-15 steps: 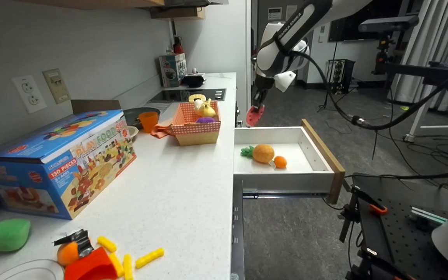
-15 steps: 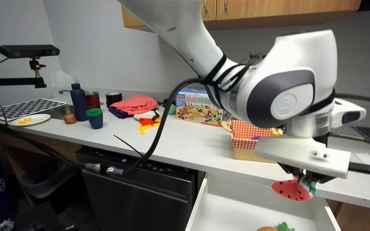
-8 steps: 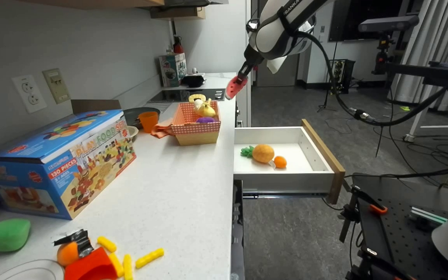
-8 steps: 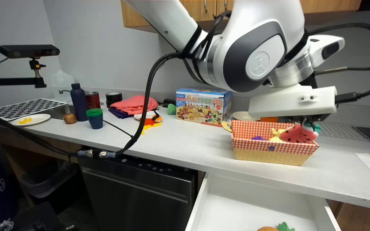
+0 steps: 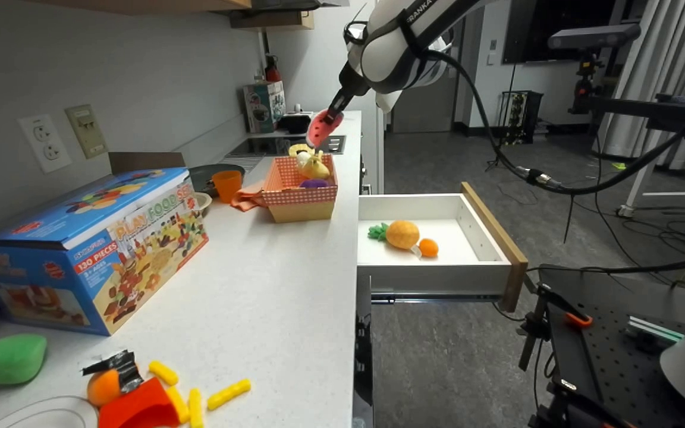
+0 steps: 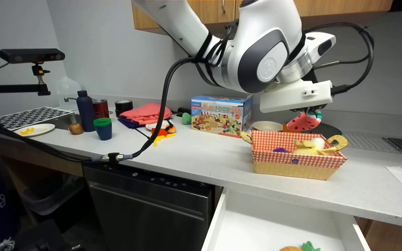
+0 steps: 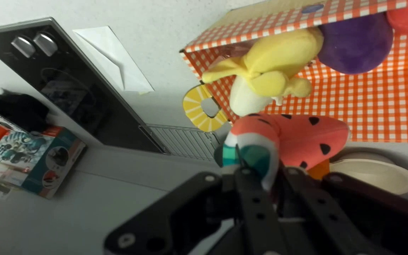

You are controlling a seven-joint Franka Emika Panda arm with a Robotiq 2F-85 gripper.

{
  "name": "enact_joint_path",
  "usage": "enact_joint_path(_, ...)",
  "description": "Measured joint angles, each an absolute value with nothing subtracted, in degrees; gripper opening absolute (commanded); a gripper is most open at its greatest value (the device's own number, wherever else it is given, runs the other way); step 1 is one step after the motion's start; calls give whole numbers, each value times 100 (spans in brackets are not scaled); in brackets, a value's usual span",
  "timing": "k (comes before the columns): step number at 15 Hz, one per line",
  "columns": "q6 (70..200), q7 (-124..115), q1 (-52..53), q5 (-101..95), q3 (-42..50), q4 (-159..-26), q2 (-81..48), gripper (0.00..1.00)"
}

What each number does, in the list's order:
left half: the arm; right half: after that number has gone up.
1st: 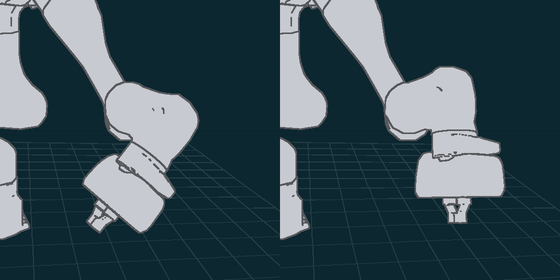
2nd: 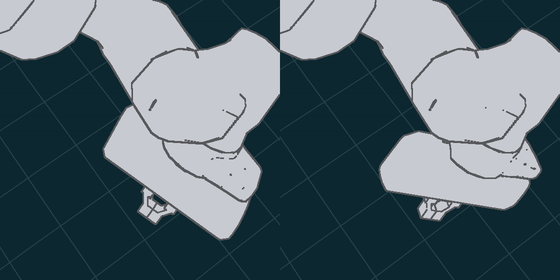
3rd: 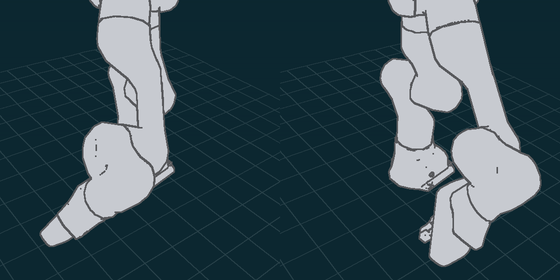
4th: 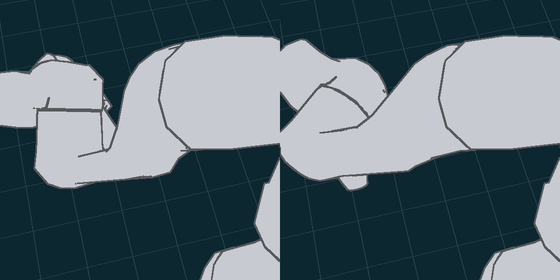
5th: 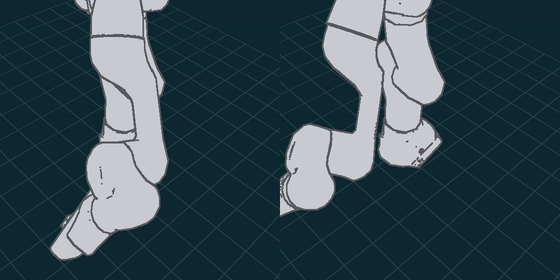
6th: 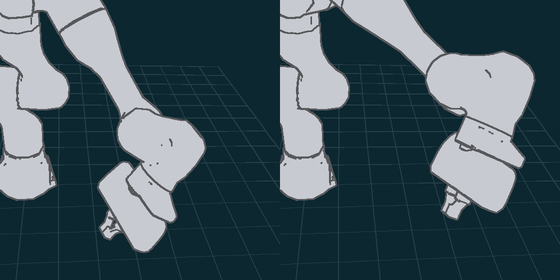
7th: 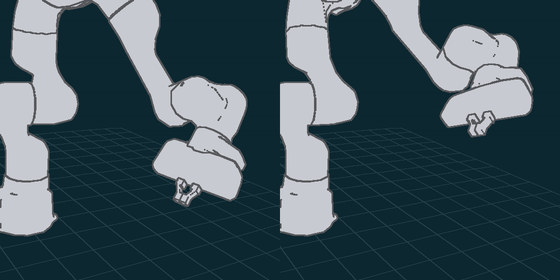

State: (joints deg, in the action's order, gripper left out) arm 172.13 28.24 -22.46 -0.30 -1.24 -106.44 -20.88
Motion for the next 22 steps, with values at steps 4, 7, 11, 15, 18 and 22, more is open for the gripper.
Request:
enact_joint_path(4,17194,2910,-2286,-29,-423,-10137,-2668,36)
enact_joint_path(7,17093,2983,-2377,-27,-630,-9854,-2975,53)
enact_joint_path(11,16985,3165,-2660,38,-996,-9687,-3088,82)
enact_joint_path(15,16909,3160,-2746,38,-1009,-9666,-3054,100)
enact_joint_path(18,16716,3113,-2784,39,-856,-9923,-2864,100)
enact_joint_path(22,16253,3098,-2840,166,-590,-10522,-2614,100)
